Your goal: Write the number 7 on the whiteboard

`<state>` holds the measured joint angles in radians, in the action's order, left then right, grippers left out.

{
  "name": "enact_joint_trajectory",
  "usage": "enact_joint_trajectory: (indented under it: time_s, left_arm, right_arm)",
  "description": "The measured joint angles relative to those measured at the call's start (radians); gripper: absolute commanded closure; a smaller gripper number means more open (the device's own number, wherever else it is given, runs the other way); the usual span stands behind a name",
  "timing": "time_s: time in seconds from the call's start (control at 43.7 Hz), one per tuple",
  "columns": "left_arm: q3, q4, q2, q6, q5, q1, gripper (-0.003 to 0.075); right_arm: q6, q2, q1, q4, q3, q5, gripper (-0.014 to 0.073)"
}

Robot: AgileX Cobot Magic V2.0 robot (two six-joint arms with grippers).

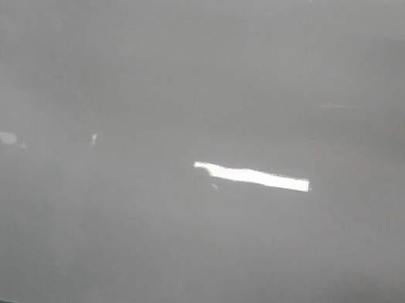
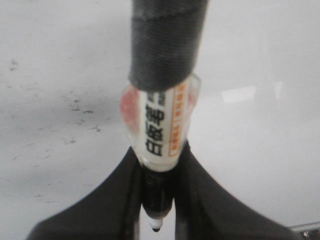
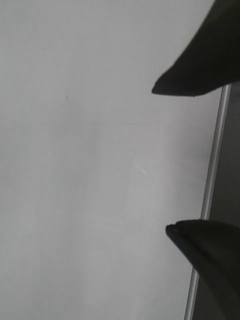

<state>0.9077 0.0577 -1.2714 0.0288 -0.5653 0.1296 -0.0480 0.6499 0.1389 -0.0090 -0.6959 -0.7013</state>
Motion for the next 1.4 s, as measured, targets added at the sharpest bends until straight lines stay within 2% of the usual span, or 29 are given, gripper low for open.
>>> enact_joint_trajectory:
  time_s: [0.183, 0.412, 0.71, 0.847, 1.031, 1.168, 1.26, 1.397]
  left_arm:
    - [0.069, -0.002, 0.094, 0.062, -0.178, 0.082, 0.0741]
    - [0.204, -0.033, 0.106, 0.217, -0.432, 0.225, 0.0741]
    - [0.263, -0.232, 0.039, 0.514, -0.596, 0.402, 0.0741]
    - [0.263, -0.276, -0.026, 0.613, -0.61, 0.498, 0.0741]
    - [0.263, -0.289, -0.121, 0.683, -0.598, 0.61, 0.0741]
    - [0.263, -0.289, -0.17, 0.7, -0.579, 0.65, 0.0741]
    - [0.263, -0.285, -0.185, 0.707, -0.562, 0.665, 0.0741]
    - [0.263, -0.284, -0.188, 0.744, -0.554, 0.672, 0.0741]
  right_arm:
    - [0.0, 0.0, 0.0, 0.0, -0.059, -0.057, 0.0053]
    - [0.0, 0.0, 0.0, 0.0, -0.083, -0.077, 0.0053]
    - [0.0, 0.068, 0.0, 0.009, -0.083, -0.13, 0.0054]
    - [0.048, 0.127, 0.0, 0.029, -0.083, -0.164, 0.0054]
    - [0.273, 0.216, 0.0, 0.226, -0.083, -0.181, 0.0054]
    - [0.552, 0.273, 0.007, 0.43, -0.083, -0.221, 0.0054]
    - [0.749, 0.308, 0.041, 0.534, -0.095, -0.264, 0.0054]
    - [0.898, 0.356, 0.132, 0.601, -0.153, -0.308, 0.0054]
